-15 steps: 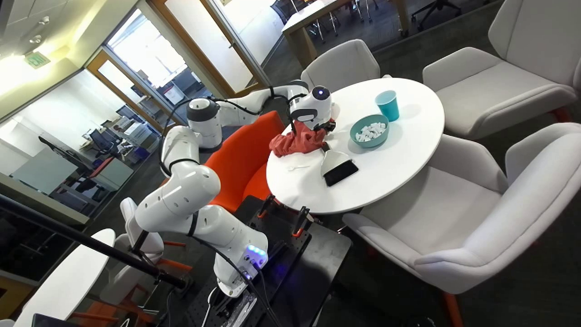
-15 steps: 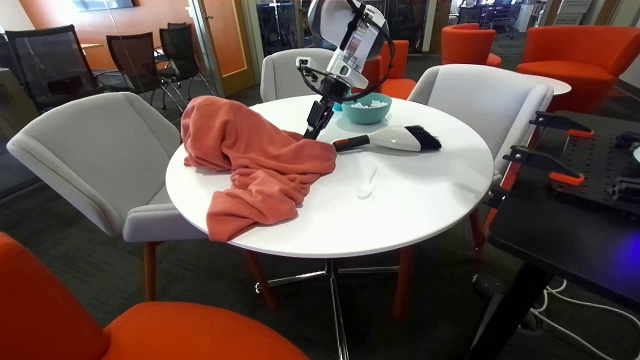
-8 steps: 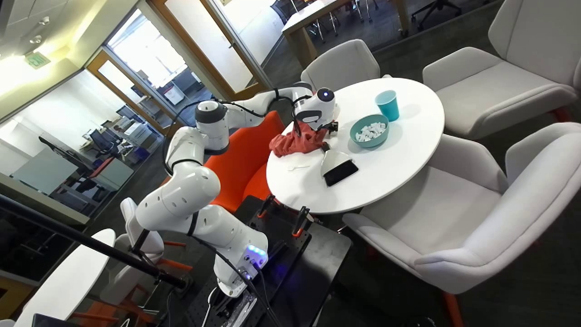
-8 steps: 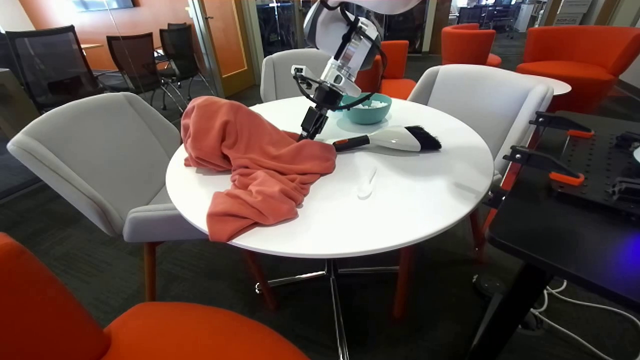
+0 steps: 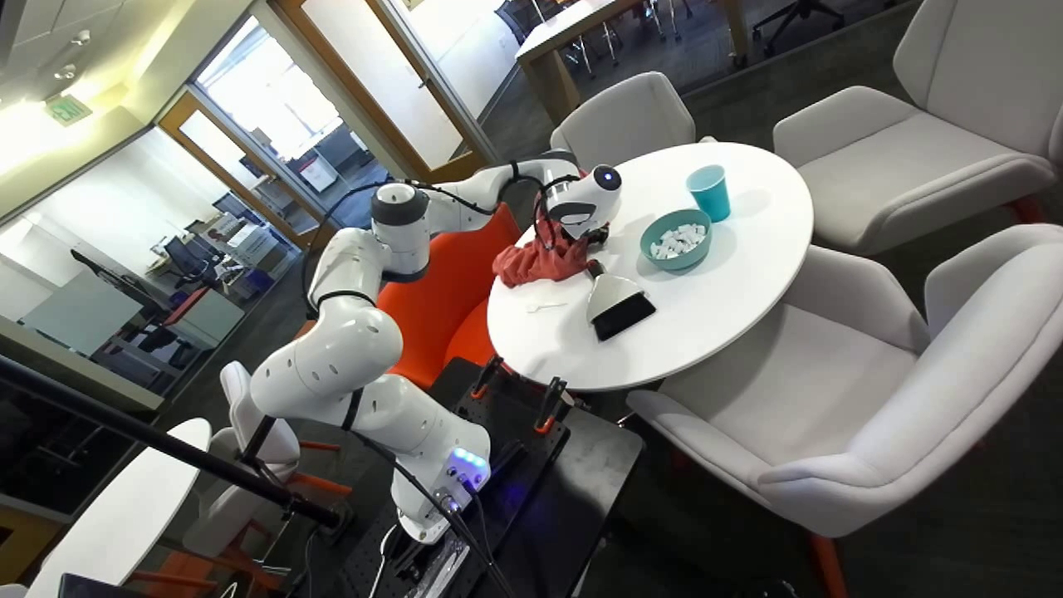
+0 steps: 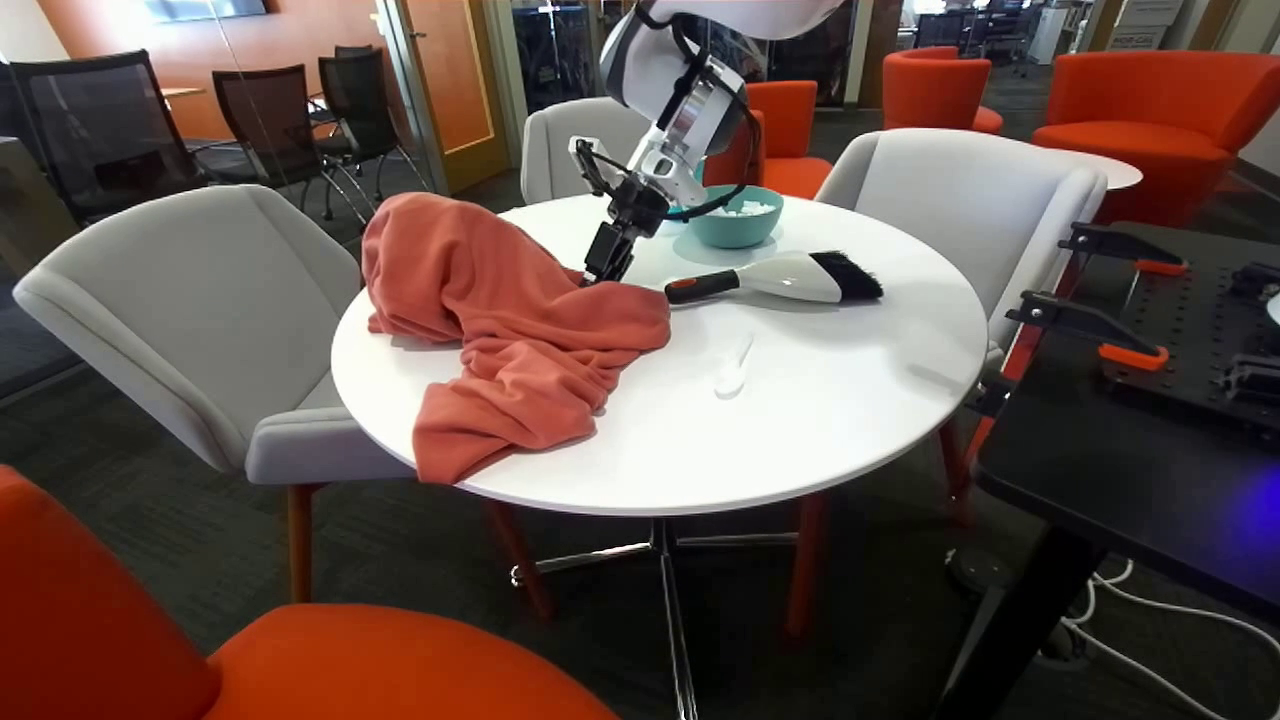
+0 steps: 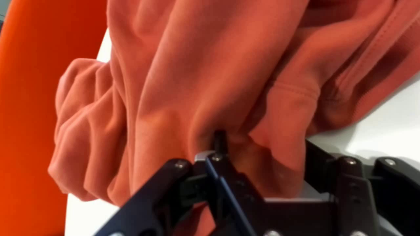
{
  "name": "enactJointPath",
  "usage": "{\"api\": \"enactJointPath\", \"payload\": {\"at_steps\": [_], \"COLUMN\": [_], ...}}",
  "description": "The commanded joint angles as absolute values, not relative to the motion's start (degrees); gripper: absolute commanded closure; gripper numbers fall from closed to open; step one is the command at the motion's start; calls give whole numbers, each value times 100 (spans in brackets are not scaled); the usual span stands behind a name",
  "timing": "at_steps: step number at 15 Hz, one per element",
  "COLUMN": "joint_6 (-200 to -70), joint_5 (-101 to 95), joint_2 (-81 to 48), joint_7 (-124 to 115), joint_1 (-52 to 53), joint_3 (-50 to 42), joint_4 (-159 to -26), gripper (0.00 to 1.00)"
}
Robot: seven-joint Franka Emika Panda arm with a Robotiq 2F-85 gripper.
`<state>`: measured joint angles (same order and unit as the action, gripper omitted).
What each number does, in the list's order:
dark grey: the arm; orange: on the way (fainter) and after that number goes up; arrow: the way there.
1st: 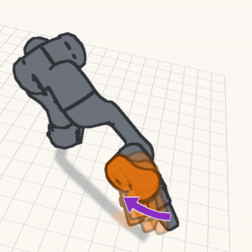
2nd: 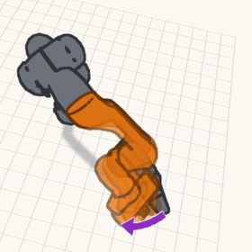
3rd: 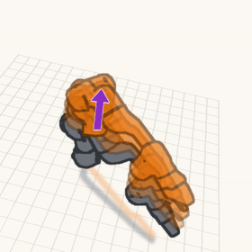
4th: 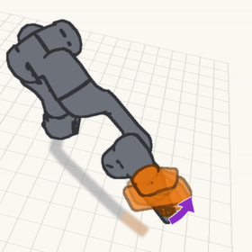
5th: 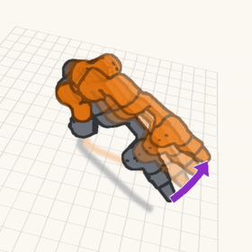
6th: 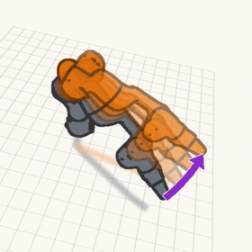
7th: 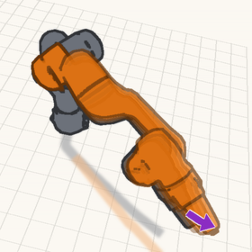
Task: Hang the shirt on the chair on the right
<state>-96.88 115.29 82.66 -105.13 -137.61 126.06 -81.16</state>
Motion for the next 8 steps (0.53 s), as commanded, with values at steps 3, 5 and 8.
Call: {"api": "enactJointPath", "payload": {"at_steps": [3,5,8], "joint_6": [-9203,-9227,-9306], "joint_5": [11549,11556,11480], "joint_2": [8187,8076,7791], "joint_7": [-10643,-10565,-10362], "joint_1": [-13770,-13669,-13320], "joint_3": [12591,12521,12254], "joint_4": [-8070,-8256,-8734], "gripper": [97,100,98]}}
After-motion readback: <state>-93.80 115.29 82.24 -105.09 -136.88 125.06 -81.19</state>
